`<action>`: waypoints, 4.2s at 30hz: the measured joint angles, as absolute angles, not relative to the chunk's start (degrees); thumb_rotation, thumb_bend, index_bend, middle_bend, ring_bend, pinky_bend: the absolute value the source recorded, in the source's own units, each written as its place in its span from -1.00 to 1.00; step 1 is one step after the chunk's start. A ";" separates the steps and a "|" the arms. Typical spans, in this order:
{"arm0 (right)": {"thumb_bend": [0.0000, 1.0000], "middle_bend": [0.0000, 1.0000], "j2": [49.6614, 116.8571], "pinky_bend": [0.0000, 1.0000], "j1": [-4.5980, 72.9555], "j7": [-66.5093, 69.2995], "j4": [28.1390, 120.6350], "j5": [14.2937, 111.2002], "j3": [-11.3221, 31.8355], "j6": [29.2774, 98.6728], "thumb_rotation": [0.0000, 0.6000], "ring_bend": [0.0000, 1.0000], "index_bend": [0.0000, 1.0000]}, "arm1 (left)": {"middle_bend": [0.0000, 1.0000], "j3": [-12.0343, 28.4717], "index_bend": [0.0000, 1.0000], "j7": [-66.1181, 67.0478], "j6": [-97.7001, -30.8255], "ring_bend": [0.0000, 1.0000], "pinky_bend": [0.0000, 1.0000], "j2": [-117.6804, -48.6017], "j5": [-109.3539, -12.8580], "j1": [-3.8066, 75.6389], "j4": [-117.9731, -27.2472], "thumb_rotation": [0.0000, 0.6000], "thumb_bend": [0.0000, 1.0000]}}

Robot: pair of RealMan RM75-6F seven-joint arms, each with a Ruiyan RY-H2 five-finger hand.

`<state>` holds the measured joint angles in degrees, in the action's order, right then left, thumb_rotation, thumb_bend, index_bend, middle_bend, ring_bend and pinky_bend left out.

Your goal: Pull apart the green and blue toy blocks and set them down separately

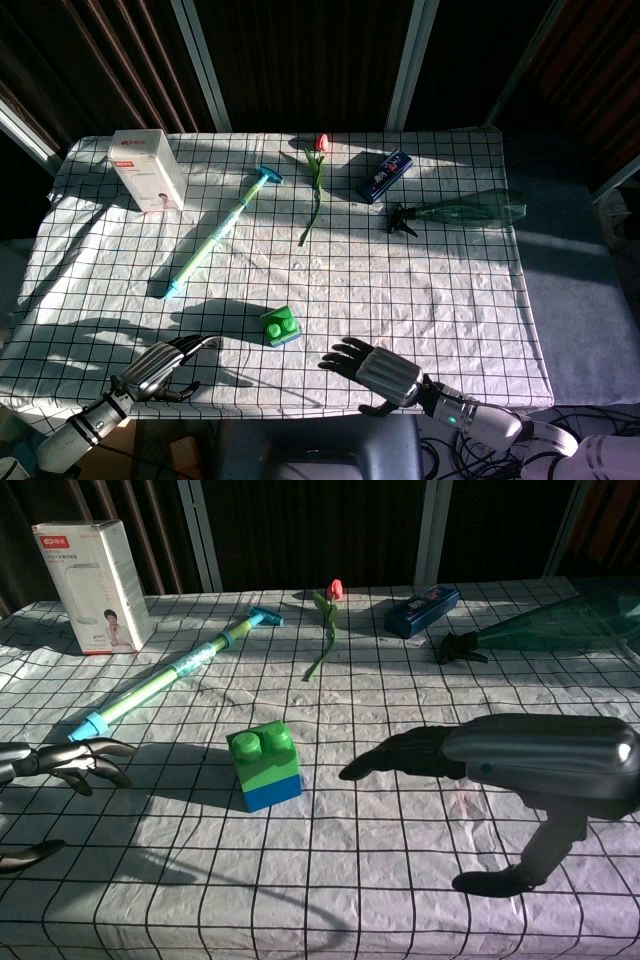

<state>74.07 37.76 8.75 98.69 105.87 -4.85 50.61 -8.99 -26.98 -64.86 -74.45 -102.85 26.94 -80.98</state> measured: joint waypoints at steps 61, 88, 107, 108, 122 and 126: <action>-0.20 -0.19 103.58 -0.35 55.69 -22.08 78.02 65.29 11.63 41.93 1.00 -0.49 0.00 | -0.73 -6.83 -1.00 -16.12 -71.51 -0.92 -0.69 -68.17 -92.54 17.14 -80.75 1.00 -0.29; -0.18 0.46 93.05 0.13 51.53 -7.28 90.20 79.81 13.22 57.31 1.00 0.26 0.89 | -0.92 -5.74 -1.00 -48.85 -78.56 -1.00 -0.69 -73.35 -96.50 17.27 -71.08 1.00 -0.27; -0.18 0.47 97.07 0.21 51.31 4.65 95.26 71.19 20.10 59.29 1.00 0.30 0.90 | -1.00 -0.56 -1.00 -92.01 -80.02 -1.00 -0.84 -89.17 -95.96 26.72 -66.86 1.00 -0.36; -0.18 0.47 97.56 0.21 51.46 4.59 94.99 70.81 20.24 59.27 1.00 0.30 0.91 | -1.00 -0.34 -1.00 -91.86 -79.81 -1.00 -0.84 -89.56 -95.79 27.03 -67.13 1.00 -0.36; -0.18 0.48 101.87 0.23 52.99 2.82 93.70 67.47 21.93 59.40 1.00 0.31 0.91 | -1.00 0.49 -1.00 -87.30 -78.38 -1.00 -0.84 -92.39 -94.70 29.19 -69.73 1.00 -0.36; -0.18 0.48 102.15 0.23 53.21 2.45 94.19 66.33 22.12 58.75 1.00 0.31 0.91 | -1.00 1.04 -1.00 -87.79 -77.81 -1.00 -0.84 -92.83 -93.30 29.22 -70.03 1.00 -0.37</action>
